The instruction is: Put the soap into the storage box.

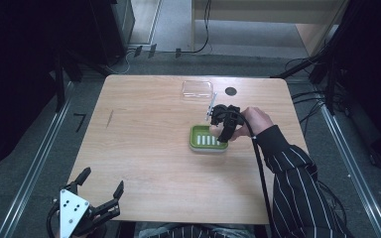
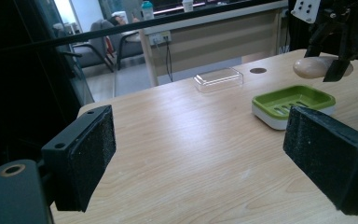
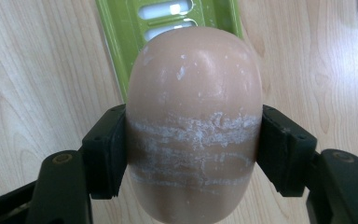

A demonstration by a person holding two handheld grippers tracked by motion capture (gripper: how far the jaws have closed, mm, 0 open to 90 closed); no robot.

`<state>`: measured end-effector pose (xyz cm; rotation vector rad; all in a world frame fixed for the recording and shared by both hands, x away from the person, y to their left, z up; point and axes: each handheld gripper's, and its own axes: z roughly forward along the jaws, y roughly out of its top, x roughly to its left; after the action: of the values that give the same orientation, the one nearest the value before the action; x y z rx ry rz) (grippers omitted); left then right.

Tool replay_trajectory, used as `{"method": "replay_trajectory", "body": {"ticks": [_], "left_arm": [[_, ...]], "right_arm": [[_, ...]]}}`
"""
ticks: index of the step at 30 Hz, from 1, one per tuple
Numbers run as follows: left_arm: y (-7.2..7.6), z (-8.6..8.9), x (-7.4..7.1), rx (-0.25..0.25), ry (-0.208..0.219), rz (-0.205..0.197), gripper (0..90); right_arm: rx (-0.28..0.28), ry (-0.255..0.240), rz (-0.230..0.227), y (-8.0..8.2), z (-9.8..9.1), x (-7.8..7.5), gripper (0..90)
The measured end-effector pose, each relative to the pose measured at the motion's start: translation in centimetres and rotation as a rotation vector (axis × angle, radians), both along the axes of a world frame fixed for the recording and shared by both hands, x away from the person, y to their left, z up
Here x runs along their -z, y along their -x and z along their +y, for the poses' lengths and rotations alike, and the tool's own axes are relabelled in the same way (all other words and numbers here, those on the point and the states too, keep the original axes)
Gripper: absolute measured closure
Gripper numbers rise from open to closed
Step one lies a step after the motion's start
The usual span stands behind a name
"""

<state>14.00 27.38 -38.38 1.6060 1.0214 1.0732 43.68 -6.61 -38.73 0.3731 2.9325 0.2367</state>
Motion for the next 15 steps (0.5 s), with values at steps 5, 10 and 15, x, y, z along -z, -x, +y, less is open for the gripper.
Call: {"method": "replay_trajectory", "body": {"ticks": [5, 10, 15], "left_arm": [[0.1, 0.1, 0.0, -0.008, 0.0, 0.0, 9.6], [0.2, 0.2, 0.0, -0.011, 0.003, 0.0, 9.6], [0.3, 0.2, 0.0, -0.013, 0.003, -0.001, 9.6]], "right_arm": [[-0.018, 0.004, -0.004, -0.1, 0.6, 0.0, 33.4], [-0.02, 0.006, -0.005, -0.1, 1.0, -0.1, 33.3], [-0.048, 0.0, -0.014, -0.4, 1.5, 0.1, 33.3]]}}
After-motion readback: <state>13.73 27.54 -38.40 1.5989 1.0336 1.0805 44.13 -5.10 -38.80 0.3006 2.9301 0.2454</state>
